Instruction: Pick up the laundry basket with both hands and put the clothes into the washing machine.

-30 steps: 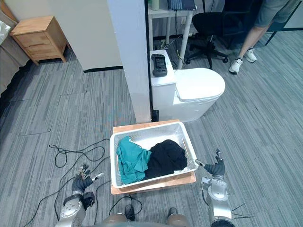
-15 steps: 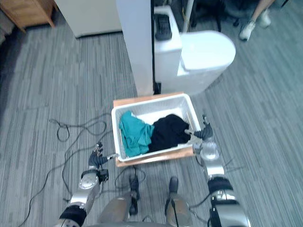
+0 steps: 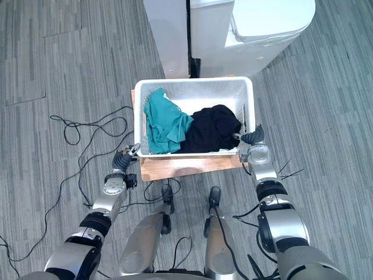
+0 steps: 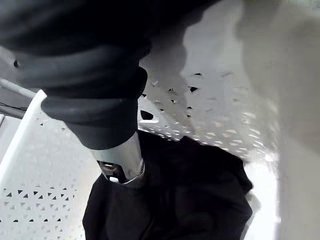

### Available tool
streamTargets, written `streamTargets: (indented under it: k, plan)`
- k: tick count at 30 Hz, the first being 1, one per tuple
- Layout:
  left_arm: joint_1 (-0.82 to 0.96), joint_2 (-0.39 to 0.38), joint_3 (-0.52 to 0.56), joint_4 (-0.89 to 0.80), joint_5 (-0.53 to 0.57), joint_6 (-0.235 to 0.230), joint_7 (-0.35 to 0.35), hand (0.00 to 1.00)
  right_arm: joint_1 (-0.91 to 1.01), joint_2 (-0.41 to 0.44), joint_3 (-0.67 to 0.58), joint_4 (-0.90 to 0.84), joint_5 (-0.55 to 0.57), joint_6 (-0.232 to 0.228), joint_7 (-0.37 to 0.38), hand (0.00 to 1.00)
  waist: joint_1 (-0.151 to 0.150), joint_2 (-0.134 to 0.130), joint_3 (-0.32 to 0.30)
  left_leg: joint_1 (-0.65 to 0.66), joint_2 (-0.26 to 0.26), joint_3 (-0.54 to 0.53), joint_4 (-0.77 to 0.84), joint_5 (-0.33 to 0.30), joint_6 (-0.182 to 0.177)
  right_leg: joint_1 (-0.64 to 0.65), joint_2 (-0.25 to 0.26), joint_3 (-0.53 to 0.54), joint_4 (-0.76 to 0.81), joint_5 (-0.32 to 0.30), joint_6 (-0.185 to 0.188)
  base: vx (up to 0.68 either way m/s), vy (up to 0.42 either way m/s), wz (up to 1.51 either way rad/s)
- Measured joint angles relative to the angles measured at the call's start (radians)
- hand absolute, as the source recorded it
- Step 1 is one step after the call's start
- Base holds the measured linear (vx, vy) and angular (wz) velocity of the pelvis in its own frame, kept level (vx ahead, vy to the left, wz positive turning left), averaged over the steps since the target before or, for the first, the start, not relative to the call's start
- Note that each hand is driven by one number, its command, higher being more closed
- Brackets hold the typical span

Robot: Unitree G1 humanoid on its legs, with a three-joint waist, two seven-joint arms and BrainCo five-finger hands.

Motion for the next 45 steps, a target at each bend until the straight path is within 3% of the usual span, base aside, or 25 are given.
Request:
streamTargets:
  k: [9,17,22,26,31,33,34,35,36,38,39,40,41,42,43,44,45]
  plan:
    - [0.099,0.014,-0.015,-0.131,0.001,0.009,-0.005,1.00,0.152,0.020,0.004,-0.141,-0.001,0.008,-0.004,1.00,0.001,0.000,0.000,0.049,0.002,0.004,-0.020,-0.001,0.000,0.040,0.004,0.006,-0.006,-0.006,-0.008,0.00,0.004,-0.01]
    - [0.287,0.021,-0.019,-0.398,0.012,0.012,-0.037,1.00,0.386,0.066,-0.074,-0.427,-0.014,0.009,-0.002,1.00,0.000,-0.003,-0.005,0.118,-0.003,0.004,-0.062,0.000,-0.001,0.106,0.005,0.002,-0.039,-0.009,-0.004,0.03,0.006,0.01]
    - [0.493,-0.002,-0.013,-0.615,0.010,0.010,-0.059,1.00,0.557,0.120,-0.109,-0.635,-0.032,0.008,-0.002,1.00,-0.009,-0.006,-0.081,0.155,0.000,0.016,-0.062,-0.023,-0.010,0.147,0.010,0.029,-0.062,-0.012,-0.001,0.08,0.002,-0.07]
    - [0.646,-0.019,0.011,-0.741,-0.002,-0.003,-0.078,1.00,0.681,0.160,-0.104,-0.785,-0.063,0.006,0.013,1.00,-0.005,-0.017,-0.145,0.217,0.011,0.096,-0.043,-0.071,-0.016,0.175,0.018,0.121,-0.073,-0.012,-0.001,0.05,0.016,-0.58]
    - [0.690,-0.024,0.007,-0.793,-0.003,-0.012,-0.114,1.00,0.790,0.171,-0.110,-0.925,-0.083,0.005,0.019,1.00,-0.044,-0.036,-0.181,0.246,0.027,0.221,0.038,-0.165,-0.030,0.142,0.033,0.246,-0.063,-0.011,0.011,-0.03,0.038,-0.90]
    - [0.692,-0.025,0.006,-0.796,-0.005,-0.011,-0.115,1.00,0.801,0.173,-0.112,-0.935,-0.089,0.006,0.019,1.00,-0.061,-0.038,-0.199,0.253,0.061,0.304,0.085,-0.204,-0.030,0.122,0.030,0.192,-0.062,-0.034,-0.058,0.00,0.050,-1.46]
    - [0.693,-0.028,0.006,-0.796,-0.007,-0.010,-0.115,1.00,0.808,0.172,-0.114,-0.936,-0.089,0.006,0.020,1.00,-0.065,-0.034,-0.204,0.274,0.101,0.373,0.114,-0.222,-0.026,0.114,0.015,0.070,-0.050,-0.026,-0.133,0.05,0.046,-1.75]
    - [0.695,-0.028,0.007,-0.796,-0.007,-0.010,-0.115,1.00,0.826,0.180,-0.116,-0.943,-0.089,0.005,0.020,1.00,-0.065,-0.036,-0.215,0.299,0.134,0.450,0.139,-0.244,-0.027,0.100,-0.016,-0.096,-0.018,-0.002,-0.172,0.09,0.025,-2.10]
    - [0.698,-0.028,0.007,-0.796,-0.007,-0.008,-0.116,1.00,0.837,0.186,-0.116,-0.944,-0.089,0.006,0.020,1.00,-0.068,-0.035,-0.228,0.323,0.161,0.517,0.164,-0.266,-0.035,0.091,-0.051,-0.265,0.021,0.004,-0.190,0.10,-0.004,-1.74]
    - [0.701,-0.028,0.010,-0.796,-0.007,-0.008,-0.117,1.00,0.836,0.188,-0.115,-0.943,-0.091,0.006,0.022,1.00,-0.071,-0.031,-0.230,0.368,0.194,0.597,0.182,-0.279,-0.046,0.090,-0.091,-0.490,0.082,-0.007,-0.202,0.15,-0.077,-1.69]
    - [0.702,-0.030,0.010,-0.796,-0.007,-0.008,-0.118,1.00,0.834,0.185,-0.115,-0.943,-0.091,0.006,0.023,1.00,-0.068,-0.032,-0.230,0.394,0.198,0.622,0.183,-0.284,-0.053,0.087,-0.093,-0.566,0.115,-0.018,-0.187,0.16,-0.151,-1.65]
    - [0.704,-0.037,0.010,-0.796,-0.007,-0.007,-0.120,1.00,0.833,0.180,-0.115,-0.943,-0.091,0.006,0.024,1.00,-0.067,-0.029,-0.232,0.411,0.199,0.630,0.186,-0.290,-0.064,0.082,-0.089,-0.577,0.131,-0.030,-0.167,0.17,-0.191,-1.70]
    - [0.713,-0.060,0.010,-0.795,-0.007,-0.005,-0.127,1.00,0.834,0.163,-0.115,-0.941,-0.091,0.006,0.025,1.00,-0.065,-0.010,-0.242,0.433,0.228,0.642,0.225,-0.316,-0.104,0.057,-0.063,-0.521,0.169,-0.065,-0.117,0.22,-0.184,-1.83]
    - [0.719,-0.075,0.010,-0.791,-0.007,-0.002,-0.131,1.00,0.830,0.151,-0.114,-0.926,-0.091,0.006,0.025,1.00,-0.058,-0.002,-0.243,0.437,0.282,0.634,0.339,-0.326,-0.108,0.039,-0.032,-0.449,0.207,-0.100,-0.126,0.24,-0.183,-1.81]
    - [0.723,-0.079,0.010,-0.789,-0.006,0.000,-0.133,1.00,0.830,0.150,-0.111,-0.918,-0.090,0.006,0.026,1.00,-0.055,0.002,-0.244,0.428,0.318,0.622,0.420,-0.323,-0.087,0.040,-0.015,-0.416,0.214,-0.113,-0.128,0.26,-0.182,-1.52]
    - [0.727,-0.078,0.008,-0.785,-0.006,0.008,-0.135,1.00,0.838,0.150,-0.109,-0.911,-0.089,0.008,0.025,1.00,-0.062,0.014,-0.248,0.382,0.389,0.553,0.570,-0.310,0.010,0.055,0.034,-0.386,0.212,-0.133,-0.145,0.24,-0.202,-0.90]
    - [0.714,-0.064,0.014,-0.781,-0.007,0.009,-0.136,1.00,0.837,0.163,-0.107,-0.912,-0.089,0.010,0.022,1.00,-0.072,0.007,-0.244,0.321,0.387,0.416,0.658,-0.341,0.056,0.068,0.084,-0.360,0.192,-0.139,-0.159,0.21,-0.214,-0.89]
